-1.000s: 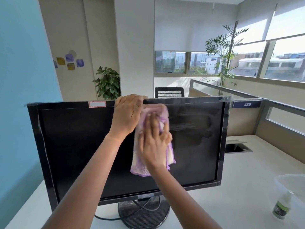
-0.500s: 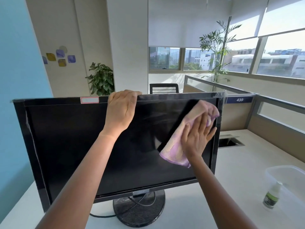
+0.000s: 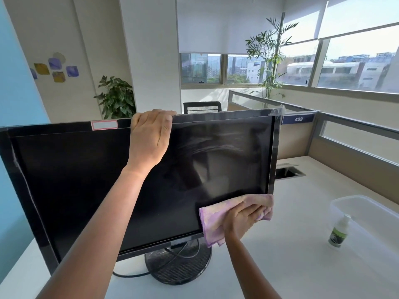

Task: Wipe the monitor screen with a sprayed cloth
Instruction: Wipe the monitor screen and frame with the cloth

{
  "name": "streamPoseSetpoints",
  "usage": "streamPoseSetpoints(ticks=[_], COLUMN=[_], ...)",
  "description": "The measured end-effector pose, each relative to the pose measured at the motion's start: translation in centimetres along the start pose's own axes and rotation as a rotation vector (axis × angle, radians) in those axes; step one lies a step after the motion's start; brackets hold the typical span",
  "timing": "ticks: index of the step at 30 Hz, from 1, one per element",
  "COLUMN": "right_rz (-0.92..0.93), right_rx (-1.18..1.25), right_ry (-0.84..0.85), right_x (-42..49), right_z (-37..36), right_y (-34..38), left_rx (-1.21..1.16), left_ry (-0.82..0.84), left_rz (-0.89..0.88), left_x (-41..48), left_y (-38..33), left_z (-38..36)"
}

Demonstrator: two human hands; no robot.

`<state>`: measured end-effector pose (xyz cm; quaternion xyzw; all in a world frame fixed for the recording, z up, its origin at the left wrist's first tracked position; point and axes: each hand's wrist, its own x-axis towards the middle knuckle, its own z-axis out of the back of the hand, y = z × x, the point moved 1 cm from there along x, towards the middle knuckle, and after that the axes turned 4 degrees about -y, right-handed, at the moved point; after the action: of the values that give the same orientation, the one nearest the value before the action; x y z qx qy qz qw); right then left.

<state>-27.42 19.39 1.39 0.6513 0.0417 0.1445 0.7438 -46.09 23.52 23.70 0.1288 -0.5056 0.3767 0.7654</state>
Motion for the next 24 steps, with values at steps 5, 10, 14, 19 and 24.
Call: streamPoseSetpoints(ticks=[5, 10, 14, 19, 24], right_rz=[-0.166, 0.18, 0.681, 1.22, 1.457], right_rx=[0.011, -0.019, -0.074, -0.29, -0.522], right_ry=[-0.037, 0.027, 0.152, 0.18, 0.091], right_x=[0.2, -2.3, -6.3, -7.2, -0.4], right_z=[-0.3, -1.8, -3.1, -3.0, -1.2], right_y=[4.8, 10.8, 14.3, 13.5, 12.6], left_rx=[-0.01, -0.002, 0.011, 0.003, -0.011], left_ry=[0.0, 0.019, 0.029, 0.052, 0.052], left_rz=[0.001, -0.018, -0.015, 0.001, -0.007], left_x=[0.0, 0.1, 0.3, 0.4, 0.3], left_y=[0.0, 0.1, 0.4, 0.7, 0.3], left_z=[0.3, 0.1, -0.1, -0.1, -0.1])
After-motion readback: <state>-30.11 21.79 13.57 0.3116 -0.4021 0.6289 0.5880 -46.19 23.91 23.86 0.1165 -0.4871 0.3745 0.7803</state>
